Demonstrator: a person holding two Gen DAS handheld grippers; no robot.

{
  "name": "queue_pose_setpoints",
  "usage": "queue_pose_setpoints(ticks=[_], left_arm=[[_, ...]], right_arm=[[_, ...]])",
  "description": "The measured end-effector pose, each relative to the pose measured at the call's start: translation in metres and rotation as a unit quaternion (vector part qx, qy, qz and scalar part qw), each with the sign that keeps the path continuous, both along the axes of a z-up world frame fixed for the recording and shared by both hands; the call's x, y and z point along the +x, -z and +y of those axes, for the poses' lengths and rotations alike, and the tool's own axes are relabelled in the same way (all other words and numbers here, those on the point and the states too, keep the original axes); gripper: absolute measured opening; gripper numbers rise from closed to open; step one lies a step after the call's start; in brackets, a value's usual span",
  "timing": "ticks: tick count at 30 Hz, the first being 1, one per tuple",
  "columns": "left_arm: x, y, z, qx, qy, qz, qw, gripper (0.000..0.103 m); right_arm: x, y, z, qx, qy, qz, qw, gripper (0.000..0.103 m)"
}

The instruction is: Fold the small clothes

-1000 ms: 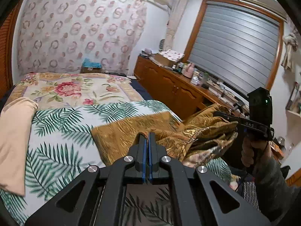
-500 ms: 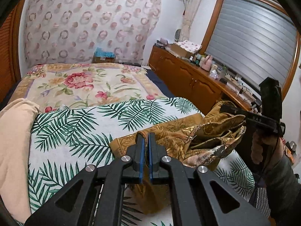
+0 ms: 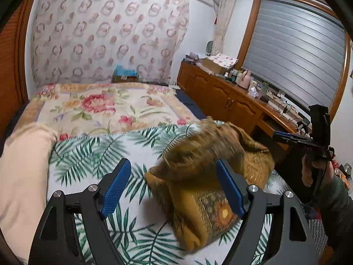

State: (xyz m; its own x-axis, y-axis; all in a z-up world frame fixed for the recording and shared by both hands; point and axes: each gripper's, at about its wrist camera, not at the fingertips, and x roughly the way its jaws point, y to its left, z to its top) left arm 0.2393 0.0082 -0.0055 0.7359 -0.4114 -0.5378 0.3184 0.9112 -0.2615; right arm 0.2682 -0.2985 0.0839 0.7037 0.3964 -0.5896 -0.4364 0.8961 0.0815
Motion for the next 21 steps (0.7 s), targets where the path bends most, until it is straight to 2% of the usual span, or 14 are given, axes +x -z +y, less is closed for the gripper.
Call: queue_pose_setpoints(ticks=[4,11,15,16,17,19,21], left_arm=[[0.005,0.019,-0.004,0.009,-0.006,0.029,0.9995,0.08],[0.017,0.041,-0.02,0.025,0.003,0.076,0.9968,0.08],[0.02,0.051,-0.029,0.015,0.015,0.096,0.9952,0.08],[0.019,0.053,-0.029,0.012,0.019,0.099,0.9948,0.08],[0.019,0.054,-0.03,0.01,0.022,0.102,0.9945,0.08],[0.019,0.055,-0.032,0.008,0.026,0.103,0.9943,0.079],[0.019,0.054,-0.032,0.01,0.023,0.101,0.9946,0.073]], right_arm=[[0.005,0.013,0.029,-0.033,-0.026,0.011,0.999,0.054],[0.031,0.018,0.075,-0.071,-0.06,0.022,0.995,0.054],[0.045,0.018,0.073,-0.086,-0.065,0.03,0.994,0.053],[0.046,0.017,0.068,-0.081,-0.07,0.034,0.994,0.037],[0.047,0.017,0.066,-0.078,-0.075,0.042,0.993,0.01],[0.053,0.014,0.047,-0.061,-0.057,0.031,0.996,0.006],[0.056,0.009,0.026,-0.034,-0.009,0.027,0.999,0.006]])
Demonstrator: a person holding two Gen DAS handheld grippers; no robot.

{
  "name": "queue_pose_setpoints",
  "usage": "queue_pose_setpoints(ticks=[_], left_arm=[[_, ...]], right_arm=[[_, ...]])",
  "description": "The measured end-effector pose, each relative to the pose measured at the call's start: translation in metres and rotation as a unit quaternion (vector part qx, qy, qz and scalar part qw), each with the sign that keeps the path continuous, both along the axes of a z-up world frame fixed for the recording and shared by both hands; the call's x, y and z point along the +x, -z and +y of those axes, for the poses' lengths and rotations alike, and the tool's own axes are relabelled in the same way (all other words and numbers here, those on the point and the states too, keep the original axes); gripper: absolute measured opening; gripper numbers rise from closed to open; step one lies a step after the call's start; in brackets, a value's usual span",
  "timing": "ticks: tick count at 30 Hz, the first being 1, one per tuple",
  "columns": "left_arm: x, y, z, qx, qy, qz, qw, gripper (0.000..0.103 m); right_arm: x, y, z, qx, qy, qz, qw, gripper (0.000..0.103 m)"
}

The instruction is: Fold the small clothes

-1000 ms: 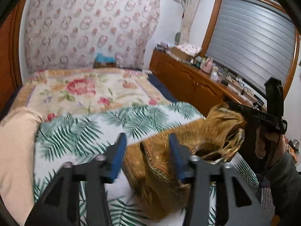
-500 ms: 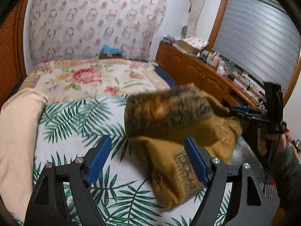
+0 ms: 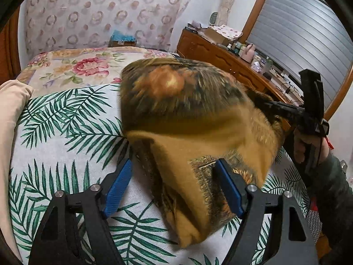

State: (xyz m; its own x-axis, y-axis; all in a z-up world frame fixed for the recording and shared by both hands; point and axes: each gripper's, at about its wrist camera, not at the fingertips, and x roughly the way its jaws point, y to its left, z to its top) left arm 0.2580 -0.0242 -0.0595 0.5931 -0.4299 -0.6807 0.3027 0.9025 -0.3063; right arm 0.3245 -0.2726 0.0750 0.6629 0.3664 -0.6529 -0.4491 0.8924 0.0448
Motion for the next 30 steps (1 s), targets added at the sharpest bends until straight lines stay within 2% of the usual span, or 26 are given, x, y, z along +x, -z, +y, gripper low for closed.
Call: queue_pose_setpoints(ticks=[2,4,8,10,14,18,19,20,22,24,25,30], left_arm=[[0.0,0.0,0.001,-0.004,-0.001,-0.001,1.0,0.068],[0.001,0.0,0.003,-0.013,0.0,0.002,0.9999,0.053],[0.001,0.0,0.0,-0.018,0.011,0.003,0.9998,0.031],[-0.002,-0.002,-0.003,-0.014,0.015,-0.007,0.9998,0.014],[-0.005,-0.007,-0.003,-0.002,0.0,-0.026,0.9997,0.013],[0.001,-0.001,-0.002,0.022,-0.007,-0.022,0.9995,0.013],[0.002,0.0,-0.001,0.022,-0.008,-0.02,0.9995,0.013],[0.003,0.001,-0.001,0.023,-0.011,-0.016,0.9995,0.015],[0.007,0.002,0.001,0.024,-0.016,-0.01,0.9995,0.021],[0.011,0.004,0.003,0.028,-0.025,-0.006,0.9993,0.038],[0.014,0.006,0.004,0.031,-0.032,-0.002,0.999,0.043],[0.02,0.014,0.004,0.027,-0.029,0.014,0.9991,0.048]], right_arm=[[0.006,0.002,-0.013,0.03,0.017,0.023,0.999,0.006],[0.006,0.006,-0.013,0.024,0.015,0.026,0.999,0.006],[0.005,0.005,-0.007,0.018,0.013,0.025,0.999,0.006],[0.006,0.004,-0.009,0.023,0.013,0.023,0.999,0.006],[0.007,0.009,-0.008,0.024,0.017,0.023,0.999,0.009],[0.004,0.01,-0.01,0.025,0.026,0.016,0.999,0.043],[0.003,0.011,-0.011,0.027,0.025,0.02,0.999,0.06],[0.001,0.011,-0.011,0.028,0.023,0.021,0.999,0.067],[-0.001,0.014,-0.009,0.022,0.018,0.026,0.999,0.068],[0.0,0.019,-0.008,0.012,0.015,0.035,0.999,0.068],[0.0,0.021,-0.007,0.008,0.014,0.04,0.999,0.068],[0.005,0.029,-0.004,-0.01,0.024,0.052,0.998,0.071]])
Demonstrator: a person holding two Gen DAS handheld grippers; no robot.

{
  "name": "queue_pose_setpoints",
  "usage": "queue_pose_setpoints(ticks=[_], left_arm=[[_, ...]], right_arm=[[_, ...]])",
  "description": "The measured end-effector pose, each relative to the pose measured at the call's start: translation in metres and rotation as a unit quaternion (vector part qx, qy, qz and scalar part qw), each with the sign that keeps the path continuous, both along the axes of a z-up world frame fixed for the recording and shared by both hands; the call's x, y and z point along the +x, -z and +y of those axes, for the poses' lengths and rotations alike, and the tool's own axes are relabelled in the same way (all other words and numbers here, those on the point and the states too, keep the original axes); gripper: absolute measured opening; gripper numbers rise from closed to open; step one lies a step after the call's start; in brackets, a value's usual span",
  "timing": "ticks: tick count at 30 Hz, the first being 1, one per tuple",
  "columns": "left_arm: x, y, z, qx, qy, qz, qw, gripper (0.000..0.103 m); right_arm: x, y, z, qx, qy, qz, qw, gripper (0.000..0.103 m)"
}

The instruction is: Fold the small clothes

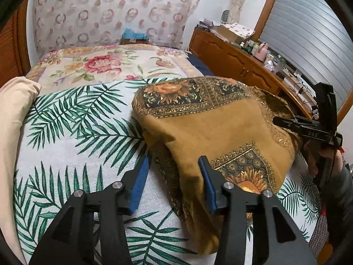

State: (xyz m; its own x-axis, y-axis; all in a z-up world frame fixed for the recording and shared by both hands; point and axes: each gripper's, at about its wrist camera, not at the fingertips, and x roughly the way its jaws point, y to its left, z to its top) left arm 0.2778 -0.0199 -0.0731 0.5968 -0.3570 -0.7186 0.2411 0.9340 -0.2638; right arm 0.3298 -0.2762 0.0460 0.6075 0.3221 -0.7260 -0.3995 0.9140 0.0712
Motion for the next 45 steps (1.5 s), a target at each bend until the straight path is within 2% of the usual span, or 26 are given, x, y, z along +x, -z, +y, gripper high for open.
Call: queue_pose_setpoints(ticks=[4,11,12,13,14,16,19,21,22,23,25,28,31,36,40,45], left_arm=[[0.005,0.008,0.0,-0.016,0.002,0.02,0.9997,0.048],[-0.001,0.009,-0.002,-0.025,0.003,0.016,0.9996,0.048],[-0.001,0.009,-0.002,-0.028,0.005,0.016,0.9995,0.046],[-0.002,0.011,-0.002,-0.037,0.011,0.018,0.9991,0.038],[-0.002,0.011,-0.002,-0.043,0.014,0.02,0.9988,0.035],[-0.003,0.01,-0.004,-0.043,0.02,0.019,0.9987,0.024],[-0.005,0.005,-0.011,-0.041,0.031,0.017,0.9985,0.016],[-0.008,0.001,-0.012,-0.045,0.036,0.012,0.9983,0.014],[-0.01,-0.002,-0.012,-0.05,0.037,0.009,0.998,0.012],[-0.011,-0.004,-0.011,-0.056,0.038,0.006,0.9977,0.012],[-0.016,-0.01,-0.008,-0.072,0.04,-0.004,0.9966,0.011],[-0.028,-0.023,-0.006,-0.084,0.045,-0.022,0.9952,0.011],[-0.041,-0.035,-0.004,-0.092,0.05,-0.04,0.9937,0.01],[-0.066,-0.062,0.014,-0.103,0.043,-0.079,0.9906,0.01],[-0.089,-0.081,0.05,-0.105,0.014,-0.112,0.988,0.01],[-0.111,-0.087,0.107,-0.09,-0.049,-0.139,0.9849,0.01]], right_arm=[[0.006,0.003,-0.002,0.007,0.004,0.014,1.0,0.074],[0.011,0.005,-0.005,0.031,-0.001,0.033,0.999,0.074],[0.011,0.005,-0.004,0.033,-0.003,0.033,0.999,0.074],[0.011,0.007,-0.004,0.034,-0.007,0.034,0.999,0.074],[0.01,0.007,-0.002,0.034,-0.013,0.035,0.999,0.074],[0.005,0.008,0.002,0.026,-0.021,0.034,0.999,0.074],[0.003,0.01,0.004,0.023,-0.027,0.034,0.999,0.073],[0.003,0.01,0.002,0.026,-0.028,0.035,0.999,0.07],[0.004,0.01,0.001,0.032,-0.031,0.039,0.998,0.063],[0.004,0.01,0.001,0.042,-0.039,0.046,0.997,0.05],[0.004,0.012,-0.001,0.056,-0.049,0.059,0.995,0.038],[0.001,0.009,-0.004,0.064,-0.057,0.055,0.995,0.023],[-0.007,0.001,-0.004,0.074,-0.065,0.041,0.994,0.019],[-0.025,-0.015,0.019,0.061,-0.093,-0.005,0.994,0.017],[-0.027,-0.027,0.047,0.069,-0.126,-0.026,0.989,0.017],[-0.016,-0.041,0.116,0.06,-0.191,-0.05,0.979,0.016]])
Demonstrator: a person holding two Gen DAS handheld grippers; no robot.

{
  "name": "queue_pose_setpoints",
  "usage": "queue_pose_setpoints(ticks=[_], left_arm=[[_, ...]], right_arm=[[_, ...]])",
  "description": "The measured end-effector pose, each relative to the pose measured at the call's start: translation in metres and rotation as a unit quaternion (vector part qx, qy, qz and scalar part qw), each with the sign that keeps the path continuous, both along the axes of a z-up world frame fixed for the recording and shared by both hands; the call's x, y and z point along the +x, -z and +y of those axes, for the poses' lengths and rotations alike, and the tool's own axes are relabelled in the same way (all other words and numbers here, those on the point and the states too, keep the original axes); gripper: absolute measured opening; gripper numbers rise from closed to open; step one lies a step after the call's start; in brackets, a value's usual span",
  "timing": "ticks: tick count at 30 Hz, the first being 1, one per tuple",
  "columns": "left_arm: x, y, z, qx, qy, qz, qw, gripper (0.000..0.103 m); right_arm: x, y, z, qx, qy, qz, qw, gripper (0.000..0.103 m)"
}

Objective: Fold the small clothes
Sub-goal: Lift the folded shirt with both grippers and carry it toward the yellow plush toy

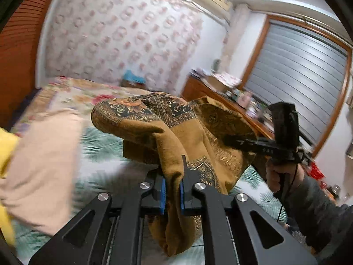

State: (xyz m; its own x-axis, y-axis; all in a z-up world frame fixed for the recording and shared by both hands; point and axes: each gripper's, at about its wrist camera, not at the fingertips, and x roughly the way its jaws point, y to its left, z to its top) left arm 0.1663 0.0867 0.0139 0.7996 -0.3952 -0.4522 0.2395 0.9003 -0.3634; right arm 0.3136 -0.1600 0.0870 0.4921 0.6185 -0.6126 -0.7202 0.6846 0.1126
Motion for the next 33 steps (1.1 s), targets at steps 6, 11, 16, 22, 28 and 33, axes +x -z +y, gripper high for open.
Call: queue_pose_setpoints(ticks=[6,11,16,22,28,33], left_arm=[[-0.02,0.006,0.066,0.001,-0.082,-0.007,0.9966,0.01],[-0.031,0.018,0.105,0.008,-0.14,-0.013,0.99,0.01],[-0.03,0.038,0.129,-0.01,-0.163,-0.014,0.9865,0.01],[-0.031,0.06,0.136,-0.026,-0.169,0.002,0.9853,0.01],[-0.038,0.069,0.129,-0.036,-0.177,0.016,0.9834,0.01],[-0.038,0.072,0.126,-0.015,-0.201,0.029,0.979,0.013]], right_arm=[[0.022,0.0,0.107,-0.026,-0.079,-0.03,0.996,0.016],[0.055,0.008,0.184,-0.039,-0.125,-0.043,0.99,0.015],[0.085,0.021,0.246,-0.058,-0.161,-0.059,0.984,0.015],[0.112,0.028,0.296,-0.075,-0.184,-0.064,0.978,0.014],[0.126,0.032,0.325,-0.087,-0.2,-0.056,0.974,0.015],[0.142,0.043,0.344,-0.1,-0.204,-0.037,0.973,0.016]])
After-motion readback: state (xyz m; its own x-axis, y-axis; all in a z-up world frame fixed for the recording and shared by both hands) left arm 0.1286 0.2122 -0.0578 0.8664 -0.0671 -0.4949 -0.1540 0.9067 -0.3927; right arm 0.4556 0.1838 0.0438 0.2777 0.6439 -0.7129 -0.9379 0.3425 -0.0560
